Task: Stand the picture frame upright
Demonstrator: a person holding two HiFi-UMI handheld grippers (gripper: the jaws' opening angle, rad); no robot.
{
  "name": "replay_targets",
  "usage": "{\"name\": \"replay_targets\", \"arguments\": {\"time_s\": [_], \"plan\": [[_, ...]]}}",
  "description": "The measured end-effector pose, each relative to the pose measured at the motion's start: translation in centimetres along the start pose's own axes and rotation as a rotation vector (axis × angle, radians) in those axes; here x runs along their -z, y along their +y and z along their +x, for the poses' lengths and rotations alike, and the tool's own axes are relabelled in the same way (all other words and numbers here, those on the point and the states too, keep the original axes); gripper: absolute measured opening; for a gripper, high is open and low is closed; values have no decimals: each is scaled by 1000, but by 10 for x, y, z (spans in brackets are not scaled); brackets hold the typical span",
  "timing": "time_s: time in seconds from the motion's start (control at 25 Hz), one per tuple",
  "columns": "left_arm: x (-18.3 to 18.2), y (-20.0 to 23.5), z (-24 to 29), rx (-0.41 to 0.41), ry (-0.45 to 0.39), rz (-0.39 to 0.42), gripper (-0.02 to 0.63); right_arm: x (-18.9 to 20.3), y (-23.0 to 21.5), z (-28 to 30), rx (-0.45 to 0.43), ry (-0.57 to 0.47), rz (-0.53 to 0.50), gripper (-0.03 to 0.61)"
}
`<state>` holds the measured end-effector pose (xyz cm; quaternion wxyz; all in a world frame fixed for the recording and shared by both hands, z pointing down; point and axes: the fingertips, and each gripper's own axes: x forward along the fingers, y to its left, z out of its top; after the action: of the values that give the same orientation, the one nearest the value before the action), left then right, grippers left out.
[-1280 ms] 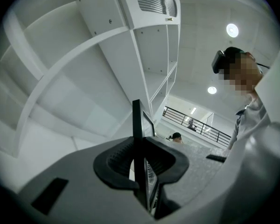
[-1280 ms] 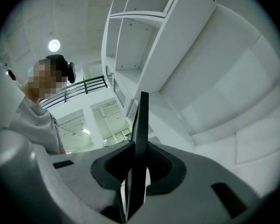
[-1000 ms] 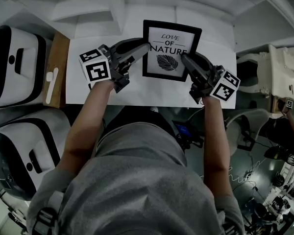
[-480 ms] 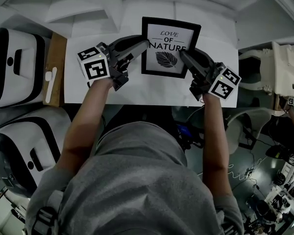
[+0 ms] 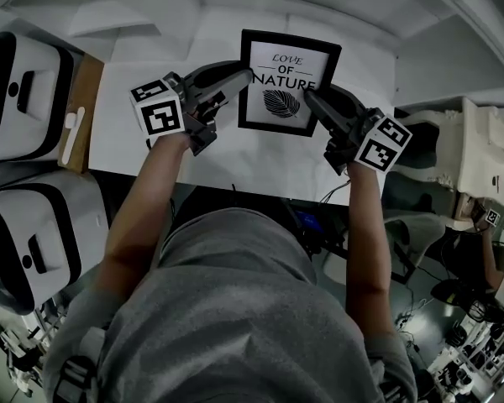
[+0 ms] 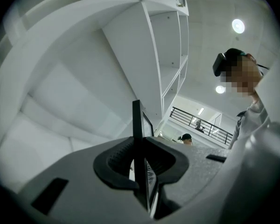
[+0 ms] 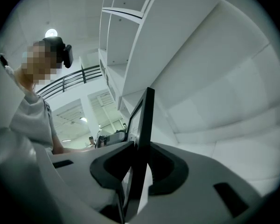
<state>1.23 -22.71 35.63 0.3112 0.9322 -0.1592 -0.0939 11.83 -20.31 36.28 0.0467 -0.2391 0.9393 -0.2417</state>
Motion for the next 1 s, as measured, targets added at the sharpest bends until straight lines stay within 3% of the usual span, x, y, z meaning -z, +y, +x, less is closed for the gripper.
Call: {"name": "replay_targets", "arguments": {"time_s": [0.16, 0.4, 1.0], "plan": [[2, 0, -1, 25, 4, -8, 75, 4, 1, -1, 26, -8, 7, 86], [2, -1, -3, 35, -25, -15, 75, -2, -1, -7, -4, -75, 60, 86], [3, -3, -4, 8, -29, -3, 74, -1, -6, -9, 3, -56, 0, 98]]}}
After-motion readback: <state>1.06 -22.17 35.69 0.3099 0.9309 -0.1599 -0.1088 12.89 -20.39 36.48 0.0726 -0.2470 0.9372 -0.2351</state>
